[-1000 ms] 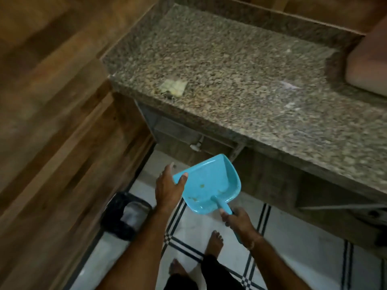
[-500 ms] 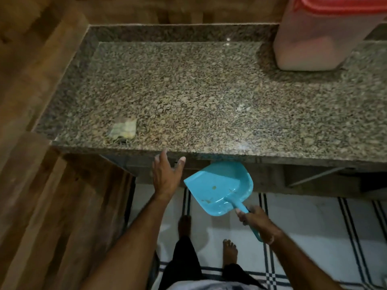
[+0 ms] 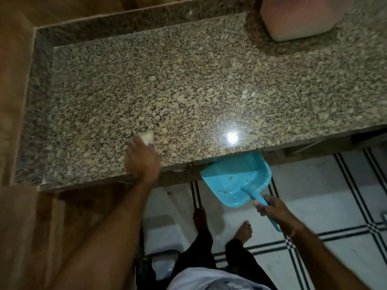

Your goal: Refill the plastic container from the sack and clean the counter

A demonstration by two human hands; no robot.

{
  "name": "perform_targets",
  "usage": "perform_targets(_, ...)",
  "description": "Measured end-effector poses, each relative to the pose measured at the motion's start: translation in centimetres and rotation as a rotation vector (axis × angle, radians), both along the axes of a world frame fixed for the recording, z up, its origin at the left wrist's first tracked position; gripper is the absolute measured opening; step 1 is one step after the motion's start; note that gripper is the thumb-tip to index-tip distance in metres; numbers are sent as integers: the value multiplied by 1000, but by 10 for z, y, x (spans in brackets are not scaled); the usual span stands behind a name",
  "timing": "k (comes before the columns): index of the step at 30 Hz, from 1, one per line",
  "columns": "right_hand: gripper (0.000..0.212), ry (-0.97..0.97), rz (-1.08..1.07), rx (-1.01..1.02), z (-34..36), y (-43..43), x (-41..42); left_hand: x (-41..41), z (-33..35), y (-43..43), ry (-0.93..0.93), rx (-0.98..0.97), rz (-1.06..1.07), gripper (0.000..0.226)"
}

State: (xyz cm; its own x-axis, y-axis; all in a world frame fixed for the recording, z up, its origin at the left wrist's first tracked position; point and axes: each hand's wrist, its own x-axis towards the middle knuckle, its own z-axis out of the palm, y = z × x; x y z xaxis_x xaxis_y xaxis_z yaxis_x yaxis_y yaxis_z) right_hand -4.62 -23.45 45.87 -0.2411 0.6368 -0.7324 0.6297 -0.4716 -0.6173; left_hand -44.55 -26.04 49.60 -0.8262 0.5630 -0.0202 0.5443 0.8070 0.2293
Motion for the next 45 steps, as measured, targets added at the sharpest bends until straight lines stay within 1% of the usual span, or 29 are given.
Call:
perform_targets(2, 17, -10, -39, 8, -1, -4, -2, 45, 4, 22, -62, 10, -117, 45)
perform_targets(5, 21, -11, -92, 7, 1, -11, -1, 107, 11, 67, -221, 63, -333, 42)
perform_targets(7, 21, 14, -123, -2, 2, -14, 2, 130, 17, 92, -355, 78, -496, 40)
perform_targets(8, 20, 26, -133, -8, 2, -15, 5, 129, 16, 98, -404, 104, -521, 37)
perform_targets(10, 19, 27, -146, -3, 4, -14, 11, 107, 17, 93, -413, 184, -429, 27)
perform_targets(11, 18, 23, -155, 1, 5, -13, 15, 89, 16, 85, -362, 217, -356, 26)
perform_targets(12, 19, 17, -164, 8, 4, -12, 19, 68, 12, 75, -284, 210, -277, 30)
perform_targets(14, 22, -6, -186, 28, -1, -10, 26, 32, 3, 58, -126, 98, -118, 42)
perform_targets(16, 23, -29, -235, 41, -6, -7, 32, 32, -4, 60, -66, 38, -22, 52)
perform_targets(17, 23, -42, -268, 48, -8, -6, 35, 46, -5, 68, -57, 35, -36, 56)
perform_targets(19, 23, -64, -318, 73, -13, -2, 38, 87, -7, 86, -61, 40, -173, 57)
perform_targets(22, 17, -57, -356, 100, -15, 9, 42, 159, -4, 107, -127, 105, -538, 43)
perform_targets(24, 10, -20, -334, 97, -12, 16, 45, 181, 2, 112, -175, 94, -756, 41)
perform_targets(25, 5, 8, -320, 94, -10, 21, 47, 177, 9, 116, -196, 95, -783, 41)
perform_targets(26, 4, 38, -308, 90, -7, 26, 49, 164, 14, 119, -201, 111, -725, 39)
perform_targets(27, 7, 63, -302, 91, -5, 30, 51, 147, 19, 119, -195, 145, -605, 37)
perform_targets(29, 10, 110, -303, 102, -4, 36, 59, 98, 22, 119, -158, 188, -277, 36)
perform_targets(32, 10, 139, -296, 108, -7, 45, 71, 11, 6, 125, -179, 218, 256, 46)
perform_targets(33, 10, 143, -298, 104, -8, 49, 75, -10, -3, 128, -198, 231, 403, 52)
perform_targets(34, 9, 138, -299, 90, -10, 53, 81, -21, -13, 135, -212, 218, 508, 57)
perform_targets(35, 9, 127, -298, 72, -13, 58, 85, -19, -19, 143, -222, 211, 557, 61)
perform_targets(36, 9, 115, -299, 56, -16, 63, 90, -6, -22, 153, -203, 185, 537, 61)
perform_targets(37, 9, 99, -298, 49, -18, 66, 96, 18, -20, 163, -168, 150, 450, 59)
perform_targets(39, 11, 72, -285, 60, -18, 73, 103, 81, -6, 182, -92, 109, 159, 51)
perform_targets(41, 12, 70, -292, 58, -19, 80, 109, 148, 3, 197, -74, 106, -221, 42)
perform_targets(43, 15, 79, -311, 34, -17, 85, 110, 194, 3, 200, -145, 147, -550, 33)
perform_targets(44, 16, 80, -327, 19, -16, 87, 111, 202, 4, 204, -192, 176, -637, 30)
perform_targets(45, 16, 77, -341, 10, -15, 88, 111, 201, 5, 210, -231, 212, -646, 28)
